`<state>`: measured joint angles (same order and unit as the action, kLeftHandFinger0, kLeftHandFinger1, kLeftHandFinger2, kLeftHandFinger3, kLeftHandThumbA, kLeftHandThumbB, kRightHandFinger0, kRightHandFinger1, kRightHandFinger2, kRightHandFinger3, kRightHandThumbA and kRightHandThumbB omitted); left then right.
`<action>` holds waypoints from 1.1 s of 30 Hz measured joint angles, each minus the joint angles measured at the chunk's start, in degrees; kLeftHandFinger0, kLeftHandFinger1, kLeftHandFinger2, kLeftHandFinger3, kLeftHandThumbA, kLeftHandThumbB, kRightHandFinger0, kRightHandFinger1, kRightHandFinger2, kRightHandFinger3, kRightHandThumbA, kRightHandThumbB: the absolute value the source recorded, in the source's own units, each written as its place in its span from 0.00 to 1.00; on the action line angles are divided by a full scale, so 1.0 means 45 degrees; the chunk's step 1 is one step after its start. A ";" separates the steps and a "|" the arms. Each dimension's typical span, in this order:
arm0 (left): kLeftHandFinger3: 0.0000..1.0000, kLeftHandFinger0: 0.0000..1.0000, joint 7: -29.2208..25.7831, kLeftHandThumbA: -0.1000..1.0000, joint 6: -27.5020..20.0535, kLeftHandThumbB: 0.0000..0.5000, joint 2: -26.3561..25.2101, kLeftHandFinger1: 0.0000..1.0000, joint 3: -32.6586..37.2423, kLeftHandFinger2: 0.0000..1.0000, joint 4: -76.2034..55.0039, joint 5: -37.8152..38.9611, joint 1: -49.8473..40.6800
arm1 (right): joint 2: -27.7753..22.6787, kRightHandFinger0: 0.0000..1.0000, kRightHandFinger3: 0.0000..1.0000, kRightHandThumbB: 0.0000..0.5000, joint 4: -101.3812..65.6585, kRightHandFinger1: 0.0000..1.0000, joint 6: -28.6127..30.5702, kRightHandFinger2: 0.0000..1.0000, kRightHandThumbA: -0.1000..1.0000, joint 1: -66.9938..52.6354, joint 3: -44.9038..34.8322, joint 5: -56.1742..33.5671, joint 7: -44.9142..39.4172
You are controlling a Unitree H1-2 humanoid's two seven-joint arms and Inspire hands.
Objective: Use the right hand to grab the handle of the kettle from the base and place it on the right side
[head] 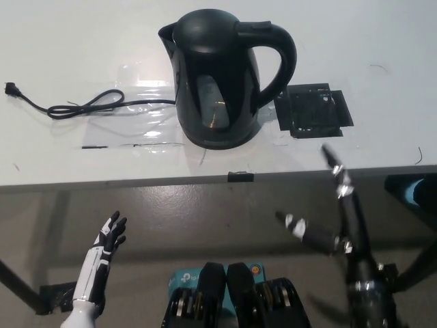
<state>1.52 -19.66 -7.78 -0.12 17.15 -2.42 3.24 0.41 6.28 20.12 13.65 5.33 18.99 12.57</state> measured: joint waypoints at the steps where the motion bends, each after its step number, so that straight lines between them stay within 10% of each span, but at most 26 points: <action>1: 1.00 1.00 0.0000 1.00 -0.0038 1.00 0.0004 1.00 0.0000 1.00 0.0025 -0.0017 -0.0009 | 0.0050 1.00 1.00 0.47 -0.0092 1.00 -0.0142 1.00 0.97 0.0422 -0.0145 0.0065 0.0041; 33: 1.00 1.00 0.0000 1.00 -0.0637 1.00 0.0127 1.00 0.0017 1.00 0.0224 -0.0297 -0.0118 | -0.0548 1.00 1.00 0.47 0.9521 1.00 -0.2646 1.00 0.92 0.8977 -0.0996 0.0352 0.1418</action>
<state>1.52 -22.53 -7.20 -0.04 18.16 -3.76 2.70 -2.05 49.12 8.21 54.05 0.85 20.57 18.95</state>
